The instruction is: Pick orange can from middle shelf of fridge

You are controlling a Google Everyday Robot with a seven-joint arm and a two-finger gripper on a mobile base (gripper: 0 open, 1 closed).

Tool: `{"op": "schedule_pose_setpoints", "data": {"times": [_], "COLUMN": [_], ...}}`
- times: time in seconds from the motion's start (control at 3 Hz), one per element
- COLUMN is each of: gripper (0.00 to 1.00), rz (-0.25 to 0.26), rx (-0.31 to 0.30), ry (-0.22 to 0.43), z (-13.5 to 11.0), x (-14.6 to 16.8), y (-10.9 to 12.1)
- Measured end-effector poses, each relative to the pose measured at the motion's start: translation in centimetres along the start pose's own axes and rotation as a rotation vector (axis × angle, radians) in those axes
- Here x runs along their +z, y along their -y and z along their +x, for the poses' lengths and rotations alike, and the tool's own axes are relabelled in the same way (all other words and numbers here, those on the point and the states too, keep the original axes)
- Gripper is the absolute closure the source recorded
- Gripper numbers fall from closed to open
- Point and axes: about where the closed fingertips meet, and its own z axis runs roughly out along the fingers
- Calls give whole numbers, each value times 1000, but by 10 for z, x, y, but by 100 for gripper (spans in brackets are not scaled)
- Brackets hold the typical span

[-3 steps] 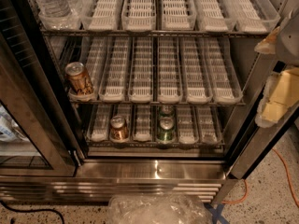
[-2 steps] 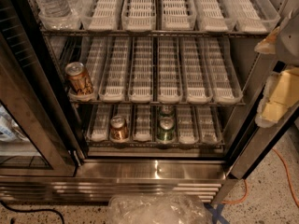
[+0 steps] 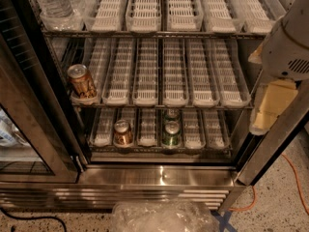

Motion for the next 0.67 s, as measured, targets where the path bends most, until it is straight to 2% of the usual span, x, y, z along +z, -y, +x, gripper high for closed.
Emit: {"op": "schedule_pose_setpoints", "data": {"times": [0.33, 0.67], "gripper": [0, 0], "rz": [-12, 4], "rx": [-63, -107], "ry": [82, 292], "z": [-10, -19], "x": [31, 64], "y": [1, 0]}}
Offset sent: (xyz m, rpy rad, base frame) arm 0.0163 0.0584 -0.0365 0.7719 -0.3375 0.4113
